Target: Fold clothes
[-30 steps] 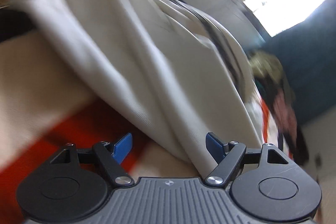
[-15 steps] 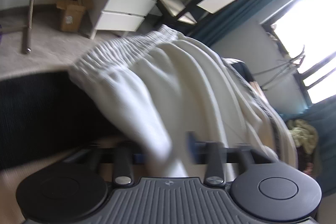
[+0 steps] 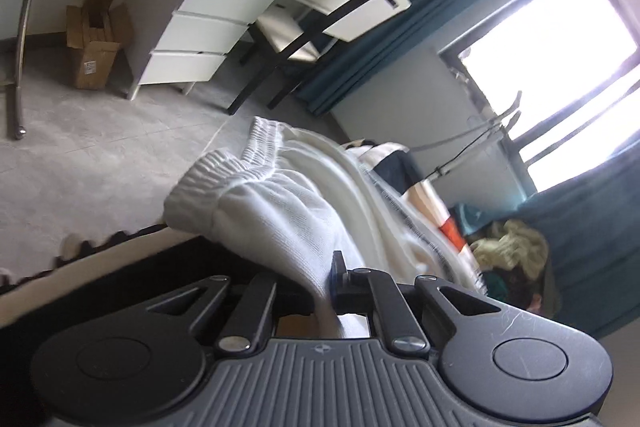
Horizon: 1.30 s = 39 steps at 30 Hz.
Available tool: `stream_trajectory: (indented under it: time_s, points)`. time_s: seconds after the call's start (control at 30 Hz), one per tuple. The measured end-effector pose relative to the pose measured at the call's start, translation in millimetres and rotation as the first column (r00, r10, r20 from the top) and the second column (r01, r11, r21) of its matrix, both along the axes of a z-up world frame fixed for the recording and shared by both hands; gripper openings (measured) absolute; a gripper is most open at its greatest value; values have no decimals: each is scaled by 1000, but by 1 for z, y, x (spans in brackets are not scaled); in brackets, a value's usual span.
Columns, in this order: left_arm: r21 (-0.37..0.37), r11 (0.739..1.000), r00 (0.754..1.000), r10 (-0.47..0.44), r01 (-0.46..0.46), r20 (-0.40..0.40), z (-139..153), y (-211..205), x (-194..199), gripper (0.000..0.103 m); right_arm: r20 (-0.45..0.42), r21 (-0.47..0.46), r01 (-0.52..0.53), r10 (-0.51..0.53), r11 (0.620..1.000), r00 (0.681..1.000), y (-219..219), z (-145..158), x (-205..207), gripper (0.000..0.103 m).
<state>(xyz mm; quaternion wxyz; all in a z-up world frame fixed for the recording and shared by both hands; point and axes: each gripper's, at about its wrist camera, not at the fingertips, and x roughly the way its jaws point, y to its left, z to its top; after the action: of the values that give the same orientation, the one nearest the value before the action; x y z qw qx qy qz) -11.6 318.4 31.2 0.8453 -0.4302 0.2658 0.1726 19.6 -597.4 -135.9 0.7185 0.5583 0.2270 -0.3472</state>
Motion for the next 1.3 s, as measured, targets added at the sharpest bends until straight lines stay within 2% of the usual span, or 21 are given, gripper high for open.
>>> stream_trajectory:
  time_s: [0.1,0.2,0.27,0.3,0.33,0.37,0.4,0.47,0.53,0.63,0.7,0.77,0.87,0.93,1.0,1.1,1.17,1.3]
  points:
    - [47,999,996,-21,25,-88,-16,8,-11,7,-77,43,29,-25,999,997,2,-5,-6,18]
    - [114,991,986,-44,63,-160,-30,7,-15,10,-110,36,17,-13,999,994,3,-6,0,20]
    - [170,981,980,-64,97,-191,-34,0,-12,14,-123,21,-3,5,1000,992,3,-4,3,30]
    - [187,976,978,-75,112,-197,-32,-6,-12,17,-122,13,-10,12,1000,992,3,-3,4,43]
    - [203,971,976,-86,127,-202,-30,-11,-11,31,-110,7,-17,17,1000,994,3,-1,4,54]
    - [220,965,973,-96,142,-208,-28,-16,-10,44,-98,-10,-18,17,1000,995,4,3,4,75]
    - [236,959,971,-107,158,-214,-26,-21,-9,51,-87,-29,-19,16,999,996,5,6,3,89]
    - [274,943,966,-126,187,-228,-21,-32,-8,69,-76,-70,-28,23,997,997,9,16,4,88]
    - [334,919,962,-135,211,-237,-15,-47,-6,76,-82,-144,-27,15,989,997,15,28,4,88]
    - [415,884,968,-133,214,-215,-4,-68,-14,78,-77,-263,-8,-12,965,997,27,48,1,88]
    - [467,860,975,-141,205,-169,3,-82,-21,83,-43,-362,10,-27,932,999,41,67,-6,88]
    - [532,823,980,-164,199,-113,12,-97,-27,83,2,-464,2,-1,886,1000,58,85,-10,88]
    - [649,734,976,-206,200,-68,32,-132,-32,86,59,-583,-62,117,810,991,87,106,-12,88]
    - [687,694,965,-259,216,-41,40,-154,-32,88,69,-634,-124,215,763,974,108,112,-11,88]
    - [693,678,949,-313,244,-28,42,-175,-27,88,61,-674,-192,312,714,948,130,114,-7,88]
    - [678,672,922,-388,299,-22,34,-208,-15,88,19,-707,-300,442,640,897,158,114,4,88]
    - [677,655,904,-427,335,-34,26,-231,-7,88,-5,-728,-345,499,593,867,174,115,9,88]
    - [658,630,865,-497,413,-67,2,-272,10,88,-32,-755,-384,554,531,832,198,117,17,88]
